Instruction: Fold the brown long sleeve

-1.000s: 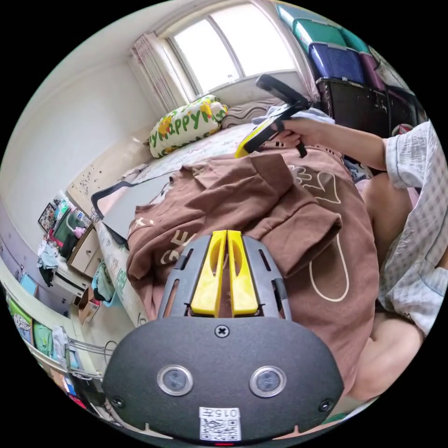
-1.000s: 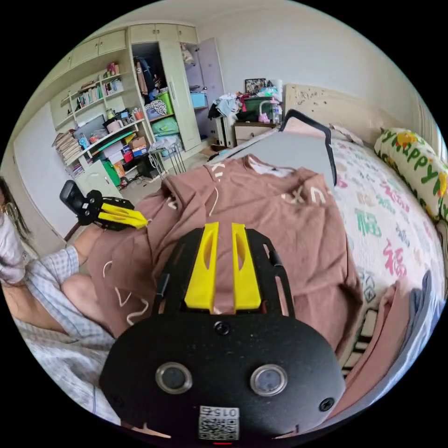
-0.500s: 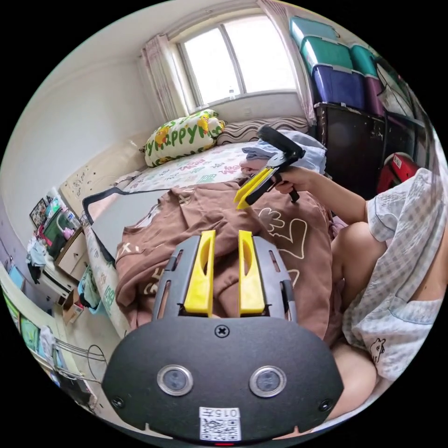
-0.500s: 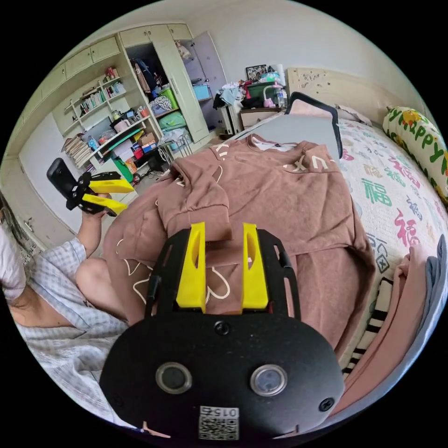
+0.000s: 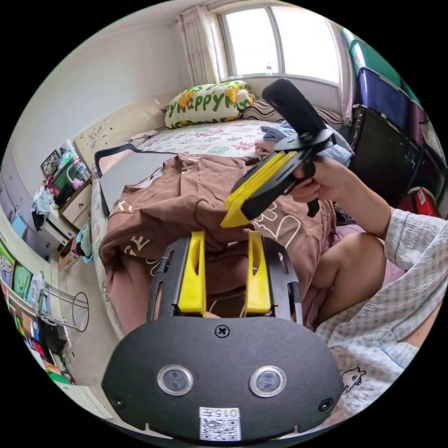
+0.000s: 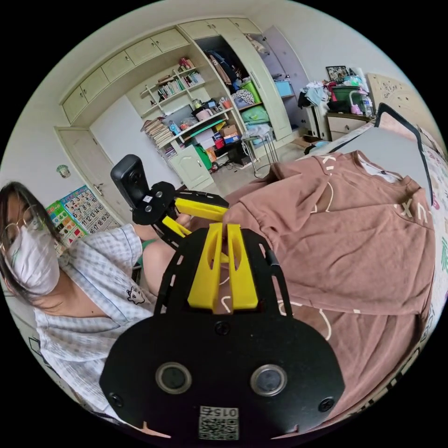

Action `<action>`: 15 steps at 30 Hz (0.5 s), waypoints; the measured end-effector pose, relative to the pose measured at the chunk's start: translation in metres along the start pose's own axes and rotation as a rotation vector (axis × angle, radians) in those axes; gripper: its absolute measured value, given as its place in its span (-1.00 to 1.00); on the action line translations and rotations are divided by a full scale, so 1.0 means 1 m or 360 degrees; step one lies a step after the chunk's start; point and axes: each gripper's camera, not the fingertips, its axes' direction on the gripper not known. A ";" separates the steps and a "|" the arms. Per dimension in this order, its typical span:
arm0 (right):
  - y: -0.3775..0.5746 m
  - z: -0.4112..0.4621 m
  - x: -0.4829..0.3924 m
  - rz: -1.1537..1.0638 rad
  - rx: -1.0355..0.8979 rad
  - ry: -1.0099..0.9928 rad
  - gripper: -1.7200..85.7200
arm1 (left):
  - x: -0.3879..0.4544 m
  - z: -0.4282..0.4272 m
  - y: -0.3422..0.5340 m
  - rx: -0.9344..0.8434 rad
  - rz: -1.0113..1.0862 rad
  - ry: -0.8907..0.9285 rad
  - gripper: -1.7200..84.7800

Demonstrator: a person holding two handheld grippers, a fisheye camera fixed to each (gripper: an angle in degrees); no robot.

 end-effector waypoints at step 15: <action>0.061 -0.020 -0.054 -0.0227 0.0079 0.0557 -0.76 | -0.095 0.011 0.132 0.0138 -0.0189 0.0013 -0.88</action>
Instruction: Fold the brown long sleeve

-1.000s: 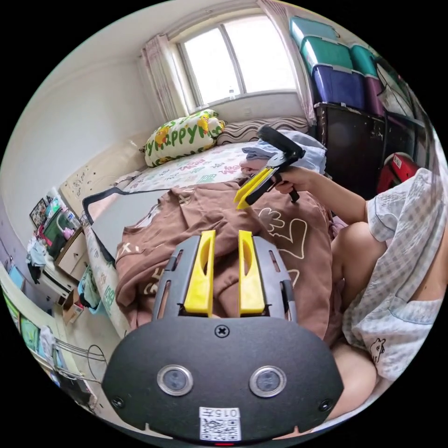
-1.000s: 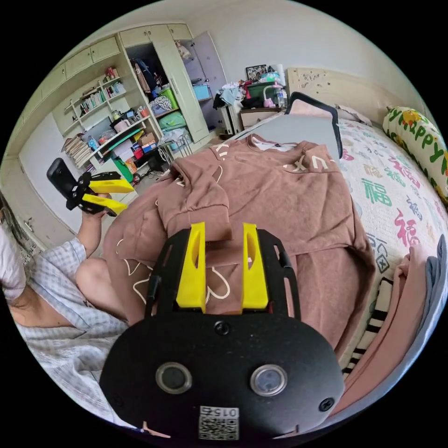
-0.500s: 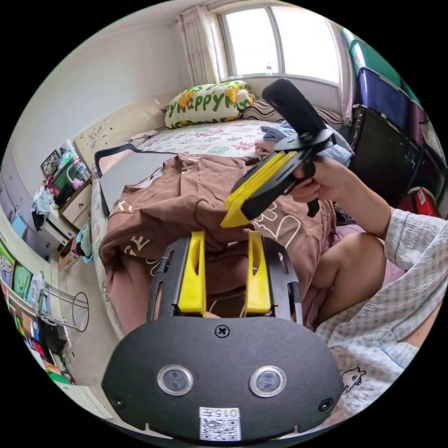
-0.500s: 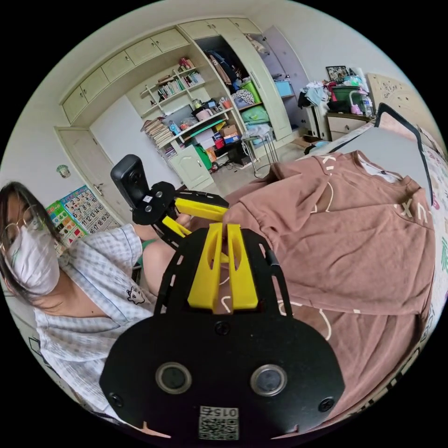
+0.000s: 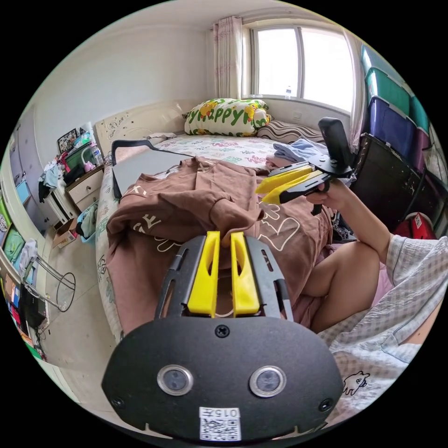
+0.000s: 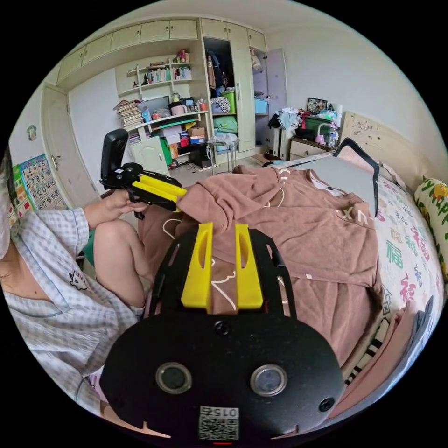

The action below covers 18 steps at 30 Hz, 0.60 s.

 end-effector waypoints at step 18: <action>-0.006 0.019 -0.041 -0.0167 -0.0149 0.0116 -0.94 | -0.090 -0.020 -0.005 0.0059 0.0058 0.0124 -0.85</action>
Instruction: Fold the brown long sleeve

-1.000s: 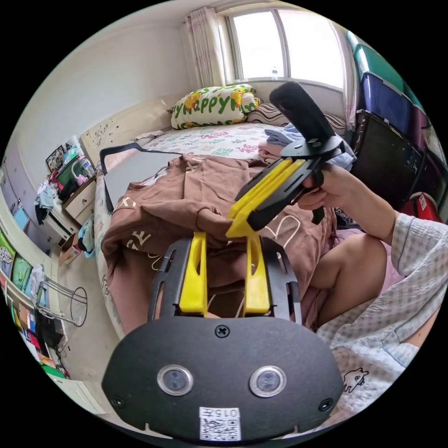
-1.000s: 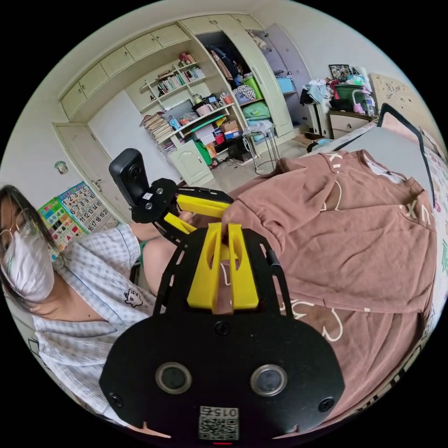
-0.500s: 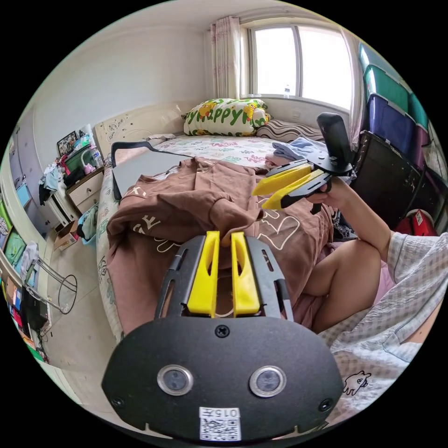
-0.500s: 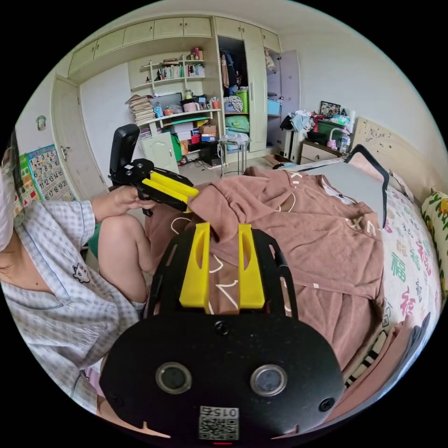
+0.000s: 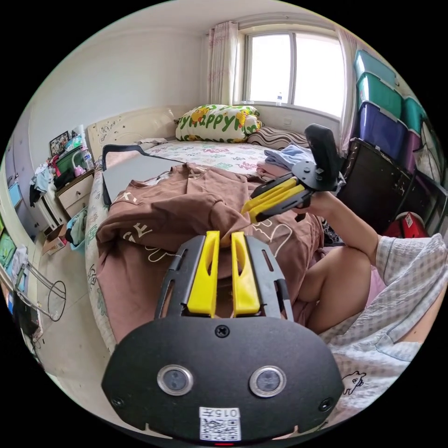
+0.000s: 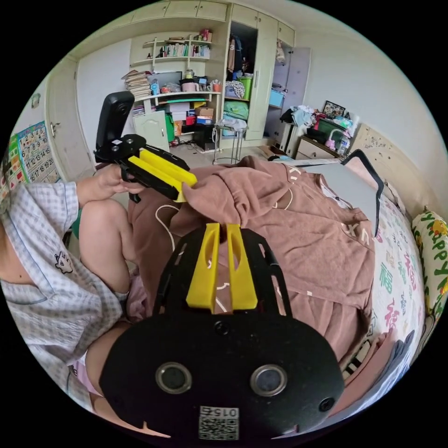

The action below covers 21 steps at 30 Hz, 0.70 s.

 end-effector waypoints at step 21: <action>0.087 -0.084 0.059 0.0716 0.0260 0.0359 -0.79 | -0.294 0.015 -0.100 -0.0332 -0.0297 -0.0450 -0.74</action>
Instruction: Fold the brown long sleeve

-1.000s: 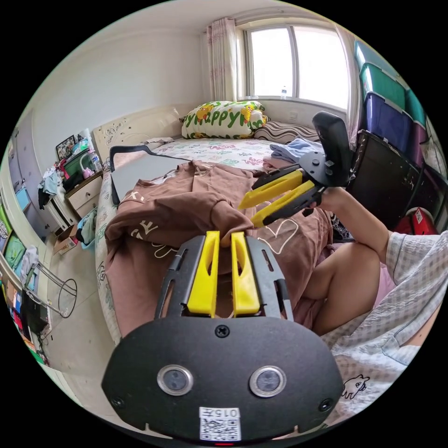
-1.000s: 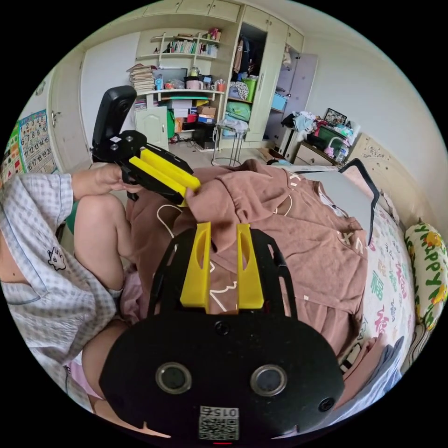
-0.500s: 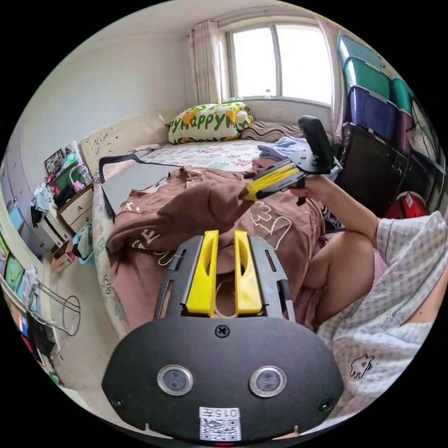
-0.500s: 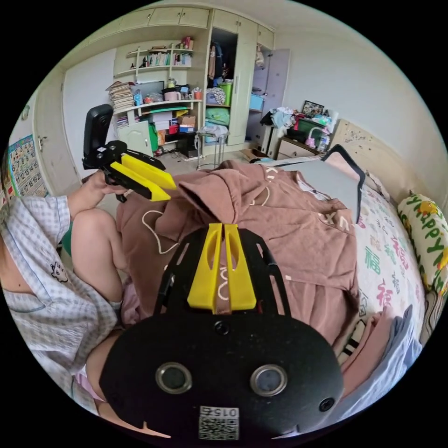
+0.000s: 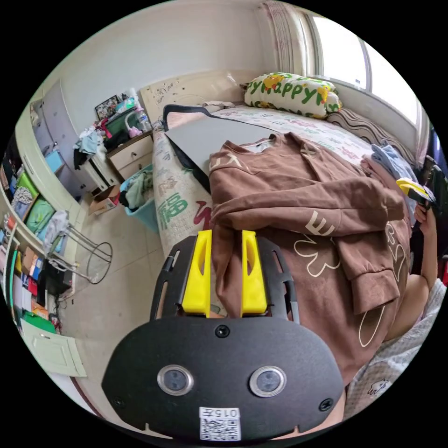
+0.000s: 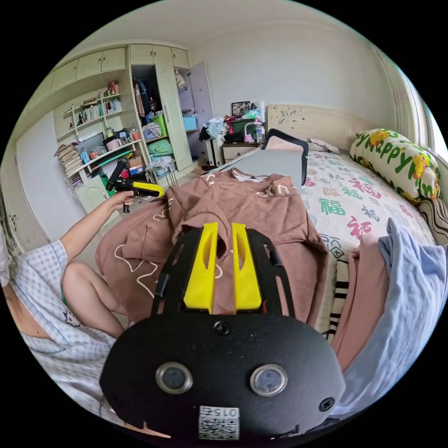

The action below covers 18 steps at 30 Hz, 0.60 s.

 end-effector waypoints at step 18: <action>-0.024 0.065 -0.027 0.0014 -0.0225 -0.0313 -0.74 | -0.017 -0.038 -0.068 0.0025 0.0122 0.0094 -0.75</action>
